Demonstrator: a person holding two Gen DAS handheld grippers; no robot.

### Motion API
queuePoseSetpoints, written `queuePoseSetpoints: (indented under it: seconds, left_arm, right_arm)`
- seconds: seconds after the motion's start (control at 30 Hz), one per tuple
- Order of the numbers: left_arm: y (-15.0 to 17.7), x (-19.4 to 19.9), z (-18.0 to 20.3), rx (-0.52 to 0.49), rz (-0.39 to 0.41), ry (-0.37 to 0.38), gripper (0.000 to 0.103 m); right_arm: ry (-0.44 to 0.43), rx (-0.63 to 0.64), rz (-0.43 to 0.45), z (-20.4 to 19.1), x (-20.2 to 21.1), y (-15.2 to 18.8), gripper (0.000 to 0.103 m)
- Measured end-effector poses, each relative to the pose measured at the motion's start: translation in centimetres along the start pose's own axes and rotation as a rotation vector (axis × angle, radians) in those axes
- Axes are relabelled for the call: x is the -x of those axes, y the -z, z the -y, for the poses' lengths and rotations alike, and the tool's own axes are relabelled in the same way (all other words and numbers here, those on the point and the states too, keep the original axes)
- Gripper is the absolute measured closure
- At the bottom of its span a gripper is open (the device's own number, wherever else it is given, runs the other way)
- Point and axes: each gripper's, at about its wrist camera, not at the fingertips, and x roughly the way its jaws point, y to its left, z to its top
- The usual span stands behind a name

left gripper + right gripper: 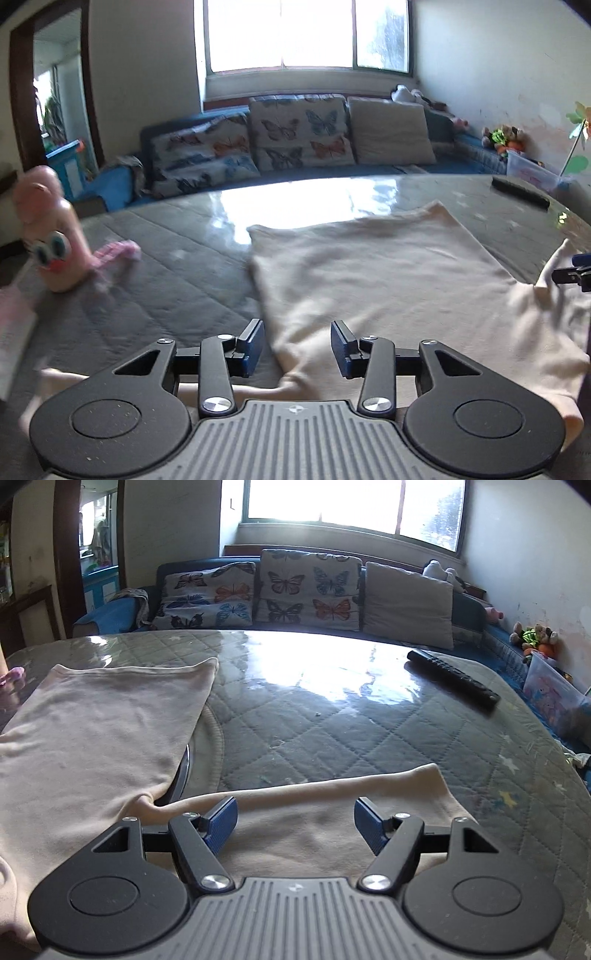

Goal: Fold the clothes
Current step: 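Move the right tool to the sleeve cuff and close on it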

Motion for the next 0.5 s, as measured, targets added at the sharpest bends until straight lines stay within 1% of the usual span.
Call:
queuePoseSetpoints:
  seconds: [0.07,0.2,0.23,0.37,0.47,0.5]
  left_arm:
    - [0.2,-1.1,0.3,0.000,-0.021,-0.001,0.064]
    - [1.1,-1.8,-0.3,0.017,-0.064,-0.036,0.066]
    - [1.2,-1.7,-0.5,0.013,-0.056,-0.038,0.063]
    - [1.0,-1.6,-0.3,0.011,-0.056,-0.045,0.062]
    - [1.1,-1.4,0.1,-0.012,-0.050,-0.064,0.054]
    - [1.1,-1.4,0.2,-0.018,-0.053,-0.073,0.053]
  right_arm:
    - [-0.001,-0.003,-0.002,0.1,-0.1,0.1,0.031]
    - [0.004,-0.010,-0.008,0.7,-0.1,0.3,0.031]
    - [0.005,-0.013,-0.009,0.9,-0.1,0.4,0.031]
    - [0.017,-0.031,-0.012,1.7,0.1,0.8,0.031]
    - [0.022,-0.052,-0.010,2.2,0.5,1.4,0.031]
    - [0.023,-0.058,-0.011,2.4,0.6,1.5,0.030]
